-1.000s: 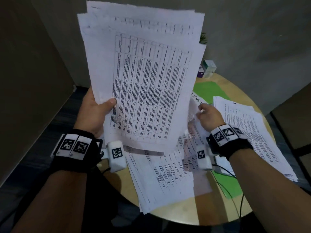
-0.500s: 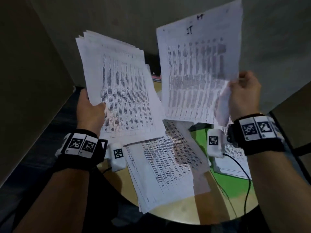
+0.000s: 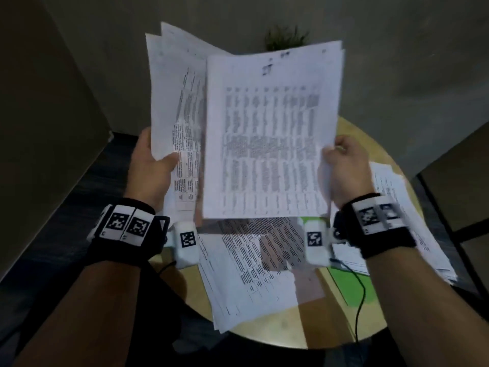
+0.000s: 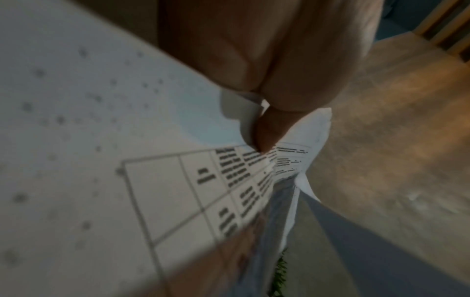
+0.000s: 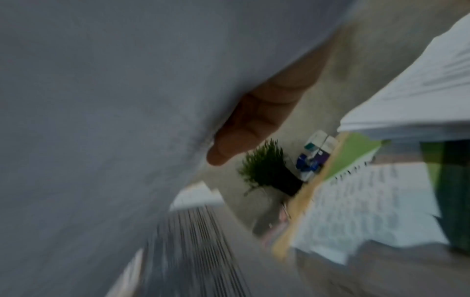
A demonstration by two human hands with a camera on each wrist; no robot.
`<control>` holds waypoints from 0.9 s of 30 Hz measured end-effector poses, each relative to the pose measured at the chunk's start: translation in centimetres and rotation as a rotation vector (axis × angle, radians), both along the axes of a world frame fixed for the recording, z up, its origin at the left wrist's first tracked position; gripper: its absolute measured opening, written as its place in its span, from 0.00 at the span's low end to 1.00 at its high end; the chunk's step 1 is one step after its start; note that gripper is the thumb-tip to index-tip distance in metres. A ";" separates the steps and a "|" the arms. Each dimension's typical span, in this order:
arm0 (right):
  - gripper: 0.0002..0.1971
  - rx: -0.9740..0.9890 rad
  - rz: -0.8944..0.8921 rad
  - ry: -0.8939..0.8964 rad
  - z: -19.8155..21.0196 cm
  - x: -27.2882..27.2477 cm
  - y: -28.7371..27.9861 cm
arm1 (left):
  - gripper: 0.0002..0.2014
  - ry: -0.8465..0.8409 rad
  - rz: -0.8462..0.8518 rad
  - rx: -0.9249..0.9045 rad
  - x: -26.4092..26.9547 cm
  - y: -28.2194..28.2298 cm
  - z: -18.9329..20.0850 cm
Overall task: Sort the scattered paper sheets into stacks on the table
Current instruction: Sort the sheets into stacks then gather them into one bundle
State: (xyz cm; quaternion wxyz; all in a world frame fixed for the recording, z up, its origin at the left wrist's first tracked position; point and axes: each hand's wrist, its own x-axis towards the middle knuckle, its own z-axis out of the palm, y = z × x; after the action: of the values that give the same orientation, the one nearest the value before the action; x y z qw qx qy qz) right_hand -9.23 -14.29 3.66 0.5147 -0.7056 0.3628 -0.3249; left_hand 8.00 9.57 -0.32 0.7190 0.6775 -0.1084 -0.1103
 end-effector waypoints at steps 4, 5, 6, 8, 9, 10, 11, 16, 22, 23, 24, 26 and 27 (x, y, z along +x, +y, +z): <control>0.08 0.088 0.078 0.106 -3.6 1.8 2.1 | 0.29 0.032 -0.143 -0.126 -0.5 -0.2 0.5; 0.05 0.126 0.101 0.133 -4.2 2.1 2.4 | 0.28 0.033 -0.162 -0.142 -0.5 -0.2 0.6; 0.04 0.170 0.125 0.153 -4.6 2.4 2.8 | 0.26 0.036 -0.171 -0.151 -0.5 -0.1 0.5; 0.15 0.296 0.171 0.156 -5.5 2.8 3.1 | 0.20 0.044 -0.153 -0.145 -0.5 -0.2 0.6; 0.17 0.361 0.185 0.138 -5.7 3.0 3.2 | 0.16 0.052 -0.129 -0.127 -0.5 -0.2 0.6; 0.18 0.399 0.204 0.130 -5.9 3.1 3.2 | 0.13 0.052 -0.112 -0.110 -0.4 -0.2 0.6; 0.19 0.409 0.221 0.129 -6.0 3.2 3.3 | 0.14 0.040 -0.101 -0.088 -0.4 -0.2 0.6; 0.18 0.362 0.275 0.020 -5.5 2.4 3.1 | 0.23 -0.086 -0.159 0.033 -0.4 0.0 -0.4; 0.15 0.103 0.209 0.049 -3.0 -0.5 2.3 | 0.22 -0.147 -0.187 0.071 -3.0 -1.1 0.5; 0.15 0.059 0.172 0.033 -2.6 -1.1 2.4 | 0.21 -0.154 -0.176 0.077 -3.8 -1.4 0.8; 0.15 0.022 0.134 0.007 -2.3 -1.7 2.4 | 0.21 -0.165 -0.157 0.069 -4.5 -1.8 1.0; 0.13 -0.062 0.059 -0.007 -2.1 -2.7 2.6 | 0.20 -0.161 -0.104 0.039 -5.8 -2.4 1.6; 0.12 -0.101 0.031 0.004 -2.1 -3.2 2.8 | 0.19 -0.145 -0.076 0.030 -6.5 -2.7 2.0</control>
State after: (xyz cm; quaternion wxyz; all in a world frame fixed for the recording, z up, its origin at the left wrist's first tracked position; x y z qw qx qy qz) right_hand -12.45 -11.54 1.55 0.4825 -0.7369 0.3361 -0.3333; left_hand 1.54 6.87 1.70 0.6944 0.6899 -0.1840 -0.0898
